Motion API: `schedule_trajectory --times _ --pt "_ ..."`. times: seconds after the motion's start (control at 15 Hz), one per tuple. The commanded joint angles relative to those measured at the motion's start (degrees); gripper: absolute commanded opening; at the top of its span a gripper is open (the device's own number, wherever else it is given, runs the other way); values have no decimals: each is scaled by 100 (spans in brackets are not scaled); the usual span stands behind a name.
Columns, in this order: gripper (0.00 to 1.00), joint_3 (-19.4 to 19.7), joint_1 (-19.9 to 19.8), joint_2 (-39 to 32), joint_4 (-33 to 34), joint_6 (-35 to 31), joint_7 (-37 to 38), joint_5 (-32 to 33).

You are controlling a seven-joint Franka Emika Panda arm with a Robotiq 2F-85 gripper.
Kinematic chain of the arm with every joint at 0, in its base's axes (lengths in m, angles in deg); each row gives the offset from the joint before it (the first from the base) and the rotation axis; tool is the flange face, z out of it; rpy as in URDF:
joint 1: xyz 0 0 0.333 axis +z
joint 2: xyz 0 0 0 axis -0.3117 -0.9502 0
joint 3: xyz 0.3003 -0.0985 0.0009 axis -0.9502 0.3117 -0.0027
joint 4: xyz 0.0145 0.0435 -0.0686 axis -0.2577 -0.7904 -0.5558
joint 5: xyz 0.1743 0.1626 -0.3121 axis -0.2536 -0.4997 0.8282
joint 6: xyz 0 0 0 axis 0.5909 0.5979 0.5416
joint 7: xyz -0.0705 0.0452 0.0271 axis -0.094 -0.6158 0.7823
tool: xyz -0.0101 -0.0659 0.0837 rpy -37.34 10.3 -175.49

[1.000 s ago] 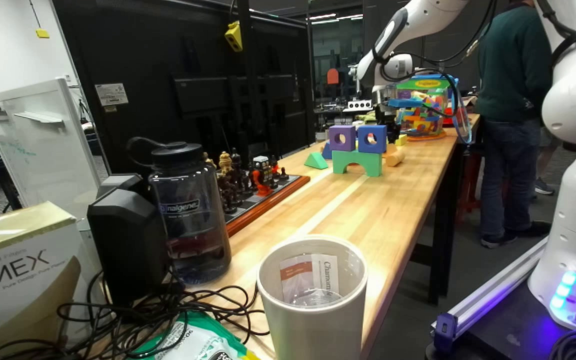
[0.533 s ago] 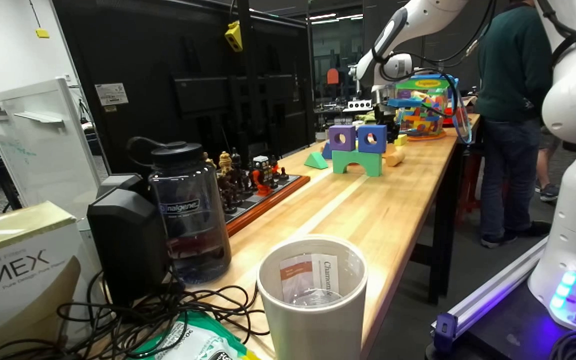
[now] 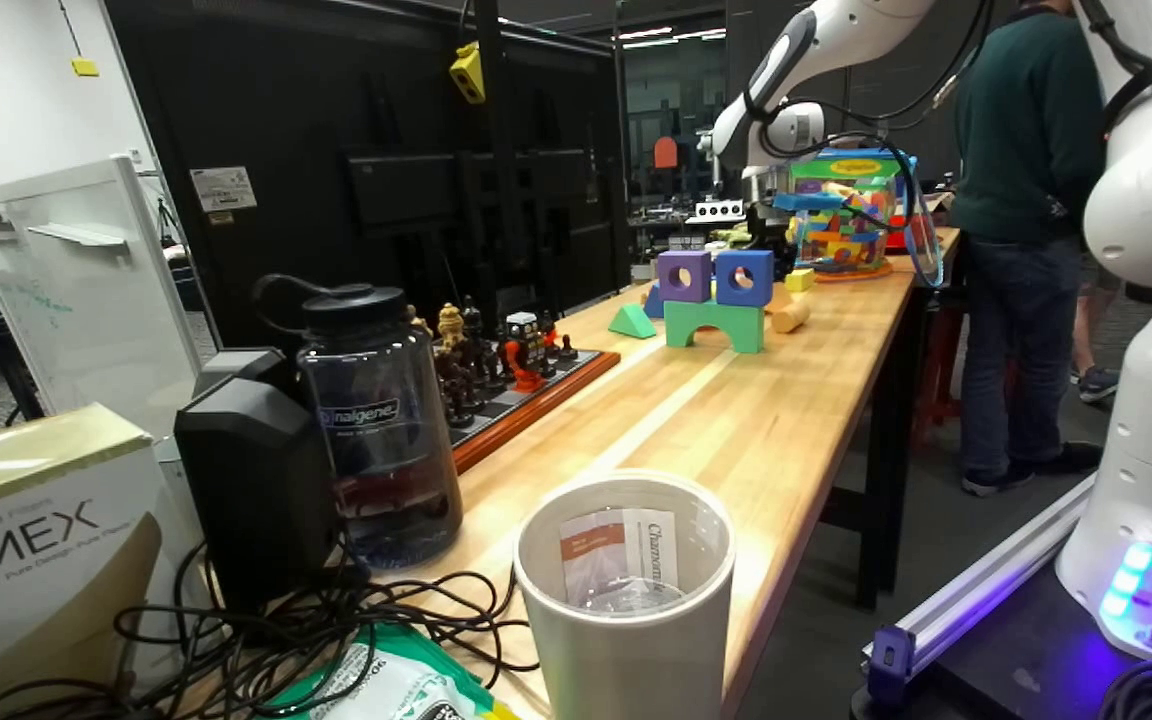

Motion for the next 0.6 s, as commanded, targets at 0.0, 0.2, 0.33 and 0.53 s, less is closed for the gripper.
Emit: schedule_trajectory --times 0.0,0.2,0.33,0.53 --pt "16 -50 2 430 -413 -192 133 54" --pt "16 -47 41 596 -573 -288 172 72" --pt "16 -50 69 727 -715 -387 164 79" --pt "16 -55 131 1017 -1037 -639 132 110"
